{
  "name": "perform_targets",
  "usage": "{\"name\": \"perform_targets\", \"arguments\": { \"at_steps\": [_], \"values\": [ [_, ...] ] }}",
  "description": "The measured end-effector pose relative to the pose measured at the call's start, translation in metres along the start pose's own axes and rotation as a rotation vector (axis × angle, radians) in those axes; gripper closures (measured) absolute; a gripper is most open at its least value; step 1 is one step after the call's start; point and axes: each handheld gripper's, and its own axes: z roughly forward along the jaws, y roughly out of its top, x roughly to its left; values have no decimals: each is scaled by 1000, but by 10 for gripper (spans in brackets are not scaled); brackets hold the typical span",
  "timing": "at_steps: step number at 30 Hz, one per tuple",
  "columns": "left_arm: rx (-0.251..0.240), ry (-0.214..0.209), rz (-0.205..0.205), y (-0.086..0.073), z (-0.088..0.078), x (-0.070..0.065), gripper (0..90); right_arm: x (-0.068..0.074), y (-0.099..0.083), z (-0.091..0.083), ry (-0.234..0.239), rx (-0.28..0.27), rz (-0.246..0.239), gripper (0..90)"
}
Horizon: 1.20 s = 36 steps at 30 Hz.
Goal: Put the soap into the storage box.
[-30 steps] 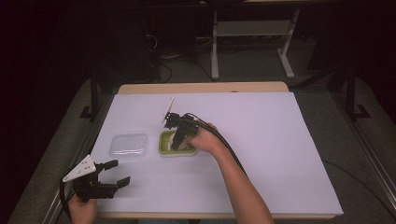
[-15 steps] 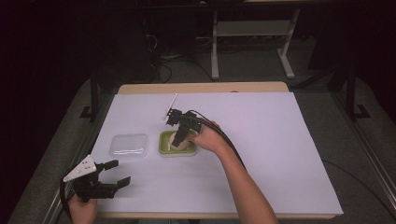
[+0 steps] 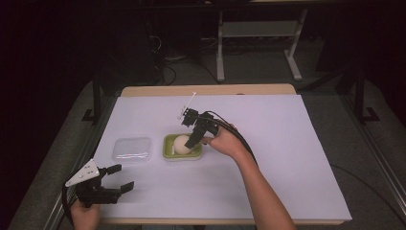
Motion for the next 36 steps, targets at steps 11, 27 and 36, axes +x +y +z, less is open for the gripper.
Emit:
{"name": "perform_targets", "arguments": {
  "at_steps": [11, 27, 36],
  "values": [
    [3, 0, 3, 0, 1, 0, 128, -6, -25, -15, -13, -20, 24, 282],
    [7, 3, -1, 0, 2, -1, 128, -14, -66, -34, -40, -33, 78, 283],
    [7, 3, -4, 0, 2, -2, 128, -13, -96, -42, -44, -56, 107, 283]
  ]
}}
